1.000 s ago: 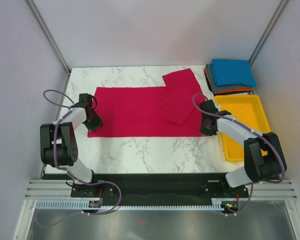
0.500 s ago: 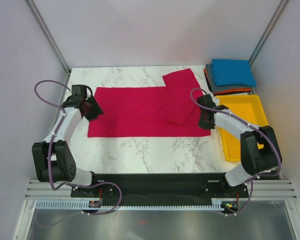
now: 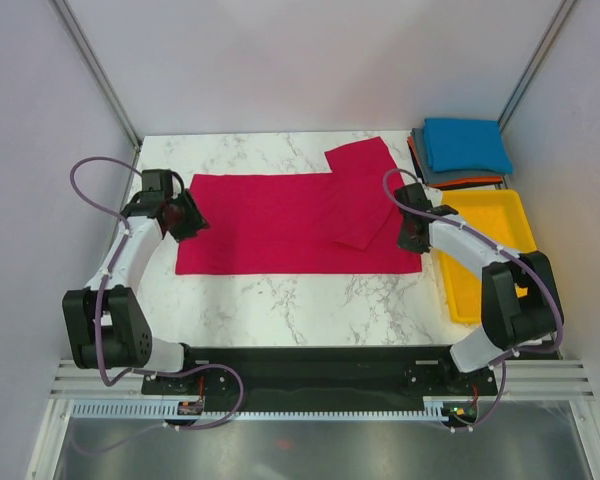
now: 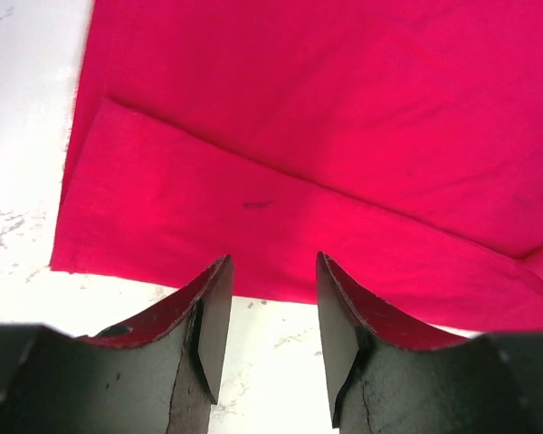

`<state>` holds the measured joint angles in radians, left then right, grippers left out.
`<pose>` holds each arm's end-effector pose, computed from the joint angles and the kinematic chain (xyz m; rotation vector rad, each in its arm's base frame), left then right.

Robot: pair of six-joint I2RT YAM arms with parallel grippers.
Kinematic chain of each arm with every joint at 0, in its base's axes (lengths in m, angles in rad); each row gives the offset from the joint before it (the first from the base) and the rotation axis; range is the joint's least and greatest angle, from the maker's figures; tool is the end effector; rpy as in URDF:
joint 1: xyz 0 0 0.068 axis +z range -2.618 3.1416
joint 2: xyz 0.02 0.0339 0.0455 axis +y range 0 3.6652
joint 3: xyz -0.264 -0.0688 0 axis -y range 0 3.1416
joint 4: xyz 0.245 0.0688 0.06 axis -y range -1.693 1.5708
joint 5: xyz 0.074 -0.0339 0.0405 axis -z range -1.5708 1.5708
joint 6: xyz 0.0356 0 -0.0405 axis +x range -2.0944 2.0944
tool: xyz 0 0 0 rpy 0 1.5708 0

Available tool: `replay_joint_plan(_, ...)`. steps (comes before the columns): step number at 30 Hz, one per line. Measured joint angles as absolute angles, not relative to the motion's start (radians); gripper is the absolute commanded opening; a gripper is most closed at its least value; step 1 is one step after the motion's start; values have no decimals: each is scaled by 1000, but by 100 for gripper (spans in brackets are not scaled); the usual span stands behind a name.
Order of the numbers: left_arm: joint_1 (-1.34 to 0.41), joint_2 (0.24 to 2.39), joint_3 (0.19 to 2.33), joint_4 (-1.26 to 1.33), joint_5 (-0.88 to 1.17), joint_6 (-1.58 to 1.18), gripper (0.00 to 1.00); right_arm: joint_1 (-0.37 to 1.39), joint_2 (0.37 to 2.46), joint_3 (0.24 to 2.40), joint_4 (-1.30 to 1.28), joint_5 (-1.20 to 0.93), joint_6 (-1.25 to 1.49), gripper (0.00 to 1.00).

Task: Fold and stack the t-shirts
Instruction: Fold the tshirt

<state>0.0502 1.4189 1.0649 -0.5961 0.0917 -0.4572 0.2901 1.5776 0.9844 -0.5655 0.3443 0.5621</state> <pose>0.2941 0.0115 0.2568 -0.6008 2.4659 -0.2785 0.2924 0.0747 0.1918 0.4499 2.5847 -0.1886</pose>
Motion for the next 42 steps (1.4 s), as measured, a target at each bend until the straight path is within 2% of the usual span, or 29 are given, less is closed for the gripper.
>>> replay_joint_plan(5,48,1373,1060,-581,168,-448,50,307,1520,1007,-518,269,674,40)
replay_joint_plan(10,32,1367,1044,-566,226,-443,50,355,1521,963,-378,179,839,48)
replay_joint_plan(16,11,1368,1029,-564,273,-440,50,376,1549,912,-259,162,977,45)
replay_joint_plan(21,11,1368,1029,-553,290,-440,50,378,1569,886,-189,162,1037,38)
replay_joint_plan(32,11,1377,1029,-543,295,-440,50,405,1645,856,-112,147,1094,40)
replay_joint_plan(42,11,1377,1029,-543,290,-440,50,419,1645,838,-96,156,1119,37)
